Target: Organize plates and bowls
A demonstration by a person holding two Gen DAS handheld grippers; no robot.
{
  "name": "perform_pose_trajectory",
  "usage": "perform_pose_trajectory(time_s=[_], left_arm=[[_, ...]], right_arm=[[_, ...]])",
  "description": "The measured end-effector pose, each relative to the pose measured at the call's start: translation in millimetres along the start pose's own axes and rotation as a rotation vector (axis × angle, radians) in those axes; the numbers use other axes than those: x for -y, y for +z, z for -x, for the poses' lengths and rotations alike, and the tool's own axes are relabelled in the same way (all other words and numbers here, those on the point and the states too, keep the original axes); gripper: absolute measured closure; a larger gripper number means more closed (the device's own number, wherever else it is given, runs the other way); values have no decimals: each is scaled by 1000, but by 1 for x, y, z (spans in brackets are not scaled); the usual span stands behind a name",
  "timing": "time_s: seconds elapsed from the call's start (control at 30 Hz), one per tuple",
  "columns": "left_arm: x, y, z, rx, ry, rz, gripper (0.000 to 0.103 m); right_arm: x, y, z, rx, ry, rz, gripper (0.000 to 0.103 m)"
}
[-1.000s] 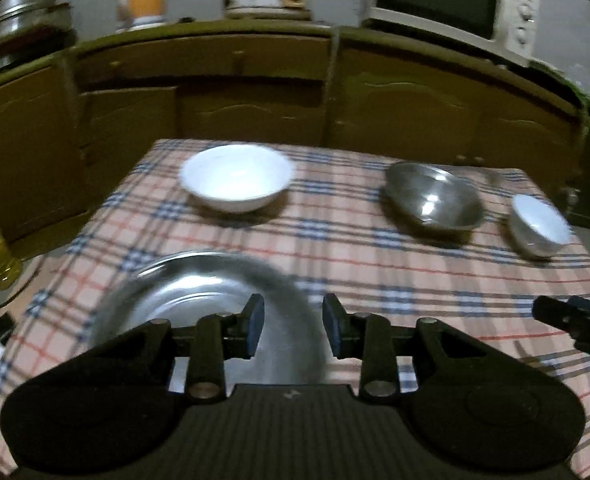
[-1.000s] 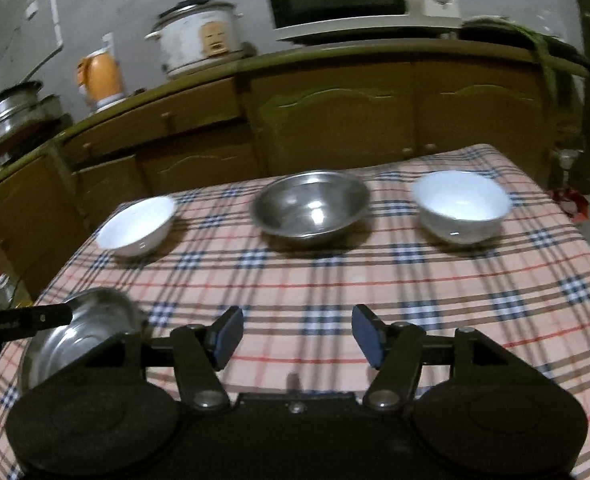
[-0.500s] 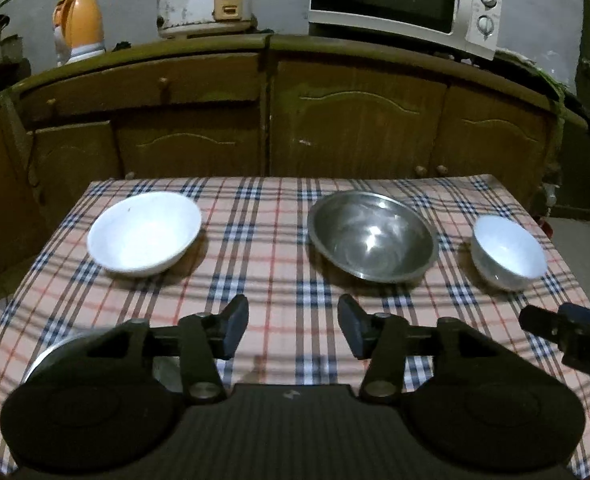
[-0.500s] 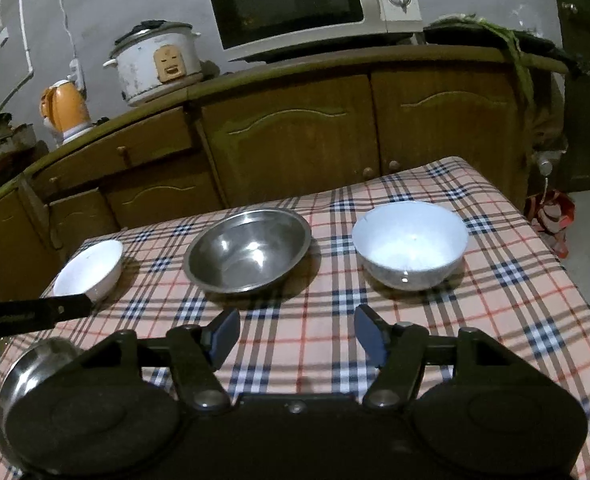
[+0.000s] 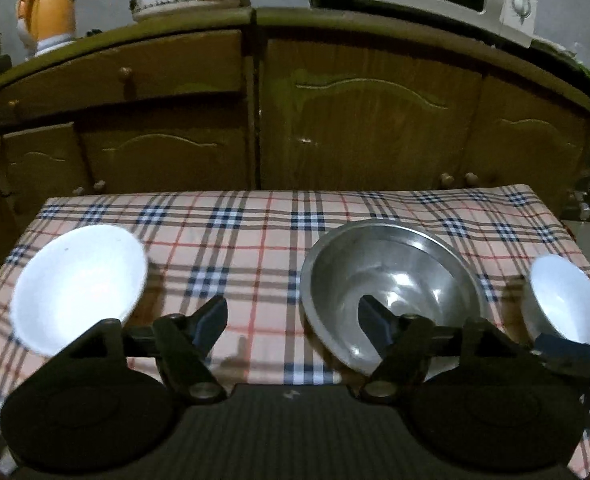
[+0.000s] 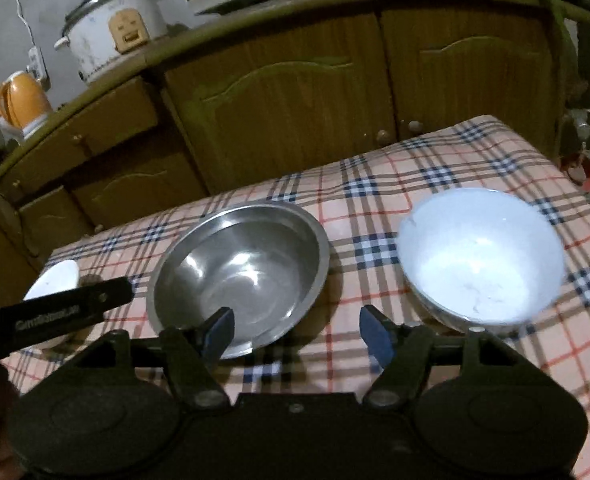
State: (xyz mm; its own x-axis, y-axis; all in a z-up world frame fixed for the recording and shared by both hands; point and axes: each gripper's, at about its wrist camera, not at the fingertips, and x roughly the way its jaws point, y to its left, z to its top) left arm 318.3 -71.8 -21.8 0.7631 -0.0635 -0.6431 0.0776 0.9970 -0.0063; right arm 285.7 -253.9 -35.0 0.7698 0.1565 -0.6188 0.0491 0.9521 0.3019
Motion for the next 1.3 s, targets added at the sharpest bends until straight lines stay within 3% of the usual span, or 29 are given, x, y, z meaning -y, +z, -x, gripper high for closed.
perform_pose_trajectory(time_s=[0.17,0.27,0.33,0.37,0.4,0.77,1.3], left_arm=[[4,4,-29,-24,2,-19,31],[7,6,-44,-44,9,-45,43],[7,6,-54,-73,6,-45,71],[7,6,-58,-91,0,-41,76],[7,5,-59,-98,-13,-37,82],[8,-3,-10,-55,-28,-4,83],[36,-48,125,18,-35,-25,82]], right_arm=[[-3,3,-27,-24,-44,16,21],[-2,5,-41,-35,-26,6,22],[0,6,-48,-29,2,-9,36],[-1,6,-52,-34,11,-10,61],[-2,6,-54,-39,12,-4,72],[-8,-1,1,56,39,48,73],[1,-50,152,155,78,68,73]])
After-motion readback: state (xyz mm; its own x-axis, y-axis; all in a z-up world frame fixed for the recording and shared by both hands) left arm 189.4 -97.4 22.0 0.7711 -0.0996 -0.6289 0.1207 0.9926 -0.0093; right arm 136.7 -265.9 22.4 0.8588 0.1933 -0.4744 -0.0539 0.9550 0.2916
